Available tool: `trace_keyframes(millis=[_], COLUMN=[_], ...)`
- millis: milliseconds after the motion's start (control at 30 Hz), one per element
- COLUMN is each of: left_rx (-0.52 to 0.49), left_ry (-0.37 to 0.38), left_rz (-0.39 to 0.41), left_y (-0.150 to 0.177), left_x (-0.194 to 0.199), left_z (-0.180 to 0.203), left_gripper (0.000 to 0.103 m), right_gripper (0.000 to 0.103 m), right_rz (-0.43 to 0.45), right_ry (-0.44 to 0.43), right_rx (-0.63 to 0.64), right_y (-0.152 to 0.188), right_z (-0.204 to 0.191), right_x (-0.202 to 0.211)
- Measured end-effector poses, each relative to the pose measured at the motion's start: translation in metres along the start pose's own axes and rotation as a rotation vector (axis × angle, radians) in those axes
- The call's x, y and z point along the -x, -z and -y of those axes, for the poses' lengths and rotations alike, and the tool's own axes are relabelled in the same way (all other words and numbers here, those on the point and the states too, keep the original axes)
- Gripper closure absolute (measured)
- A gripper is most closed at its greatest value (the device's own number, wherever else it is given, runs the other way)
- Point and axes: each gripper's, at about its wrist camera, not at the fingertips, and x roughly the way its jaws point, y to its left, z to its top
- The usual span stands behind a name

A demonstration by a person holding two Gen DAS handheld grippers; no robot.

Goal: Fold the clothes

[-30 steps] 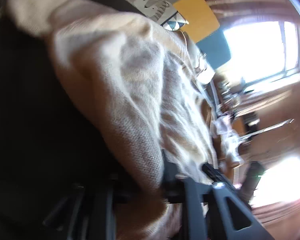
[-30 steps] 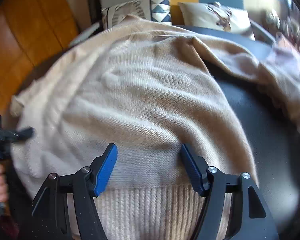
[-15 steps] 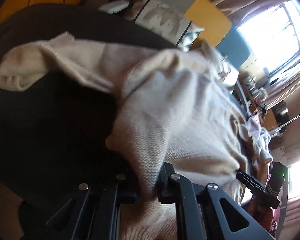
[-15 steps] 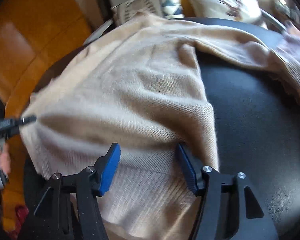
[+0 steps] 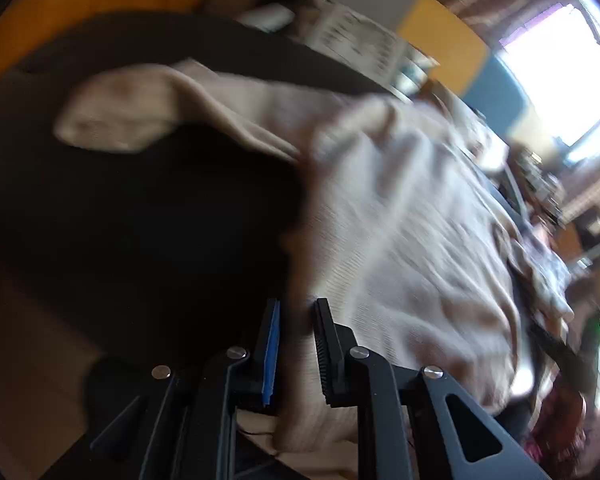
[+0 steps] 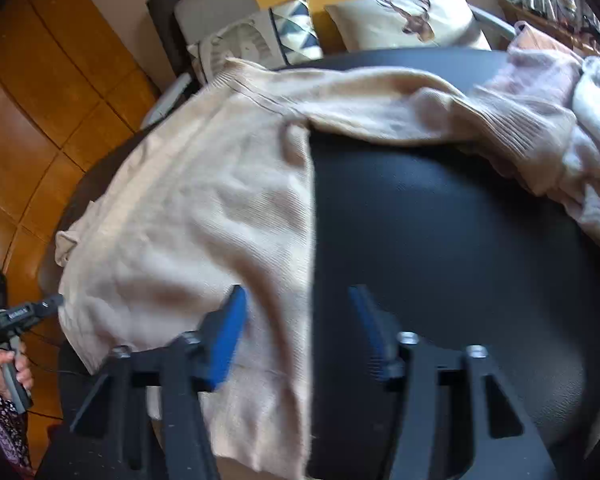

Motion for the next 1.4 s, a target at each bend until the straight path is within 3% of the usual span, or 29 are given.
trace_keyframes(millis=[67,200,233,267,400,533,667,700,767,833,967,1067,1200,1233,1333,1400], left_rx=[-0.046,-0.257,-0.318,-0.376,-0.539,-0.513,-0.44,-0.433,-0.425,-0.44,-0.521,-0.609,-0.675,-0.675,-0.558,-0.482], left_ry=[0.028,0.093,0.107,0.104,0.053,0.068,0.054,0.06,0.074,0.069,0.04,0.009,0.023,0.036,0.157,0.203], left_rz=[0.016,-0.012,-0.027,-0.043,-0.063,-0.07,-0.113,-0.113,-0.099,-0.083,-0.048,-0.035,-0.043,-0.045,-0.056,-0.036], left_y=[0.0,0.01,0.017,0.025,0.048,0.044,0.037,0.038,0.042,0.047,0.062,0.074,0.082,0.081,0.071,0.063], left_x=[0.003,-0.015,-0.024,-0.029,-0.049,-0.057,-0.072,-0.073,-0.072,-0.069,-0.064,-0.064,-0.06,-0.058,-0.048,-0.043], left_z=[0.015,0.084,0.103,0.113,0.153,0.161,0.146,0.141,0.134,0.132,0.138,0.15,0.158,0.157,0.144,0.138], left_gripper=[0.09,0.089,0.089,0.089,0.089,0.088,0.088,0.088,0.088,0.088,0.083,0.082,0.082,0.082,0.082,0.082], right_gripper=[0.067,0.067,0.072,0.097,0.099,0.099,0.099,0.099,0.093,0.088,0.088,0.088,0.088,0.088,0.089,0.089], right_rz=[-0.035,-0.073,-0.066,-0.043,0.039,0.049,-0.035,-0.02,-0.01,0.059,0.143,0.114,0.022,0.004,-0.026,-0.026], right_ry=[-0.004,0.011,0.036,0.1,0.08,0.041,0.029,0.016,0.03,0.102,0.155,0.091,0.134,0.146,0.212,0.239], right_rx=[0.012,0.062,0.091,0.153,0.162,0.079,-0.079,-0.103,-0.118,-0.076,0.178,0.27,0.261,0.26,0.299,0.258], right_y=[0.006,0.018,0.019,0.019,0.015,0.011,0.023,0.027,0.026,0.021,0.009,0.004,0.004,0.005,0.018,0.018], right_z=[-0.001,-0.014,-0.02,-0.028,-0.03,-0.008,0.021,0.024,0.022,0.012,-0.035,-0.059,-0.063,-0.062,-0.05,-0.035], right_x=[-0.006,-0.016,-0.019,-0.021,0.002,0.015,-0.01,-0.011,-0.009,0.001,0.008,-0.01,-0.039,-0.043,-0.046,-0.04])
